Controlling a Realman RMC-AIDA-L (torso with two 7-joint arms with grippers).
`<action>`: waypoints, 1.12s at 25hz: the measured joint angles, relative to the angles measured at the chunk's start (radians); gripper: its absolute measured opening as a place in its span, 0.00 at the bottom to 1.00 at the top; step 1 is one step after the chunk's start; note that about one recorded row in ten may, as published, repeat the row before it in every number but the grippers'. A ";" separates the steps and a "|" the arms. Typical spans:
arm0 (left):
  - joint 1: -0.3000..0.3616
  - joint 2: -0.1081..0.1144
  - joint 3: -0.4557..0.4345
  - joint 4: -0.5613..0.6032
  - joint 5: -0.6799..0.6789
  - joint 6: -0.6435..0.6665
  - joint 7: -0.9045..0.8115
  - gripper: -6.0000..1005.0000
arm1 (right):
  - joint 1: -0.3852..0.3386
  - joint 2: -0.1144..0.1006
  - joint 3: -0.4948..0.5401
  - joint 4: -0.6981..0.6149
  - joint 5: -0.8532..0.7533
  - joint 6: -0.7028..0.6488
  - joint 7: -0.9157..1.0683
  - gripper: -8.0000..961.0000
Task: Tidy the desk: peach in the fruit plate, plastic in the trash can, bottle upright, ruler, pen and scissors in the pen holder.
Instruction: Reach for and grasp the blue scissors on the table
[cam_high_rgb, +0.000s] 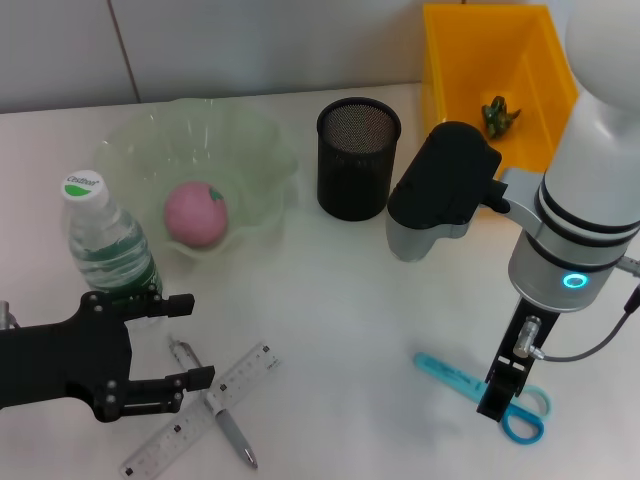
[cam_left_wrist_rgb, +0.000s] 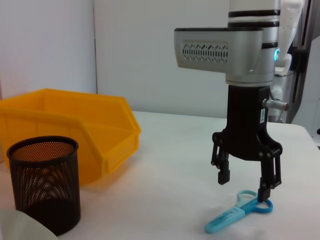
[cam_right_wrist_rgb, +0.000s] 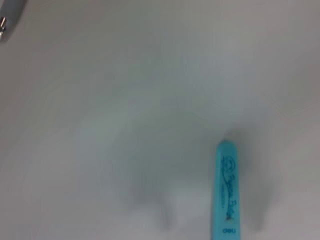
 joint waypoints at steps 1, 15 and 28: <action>-0.002 0.000 0.000 -0.002 0.000 0.001 0.000 0.78 | -0.002 0.001 0.000 0.004 0.001 0.003 -0.001 0.80; -0.004 0.000 0.001 -0.013 0.000 -0.002 0.000 0.78 | -0.027 0.003 -0.039 0.018 0.013 0.043 -0.004 0.76; -0.001 0.000 0.002 -0.013 0.000 -0.001 0.004 0.78 | -0.032 0.003 -0.052 0.030 0.017 0.069 0.000 0.62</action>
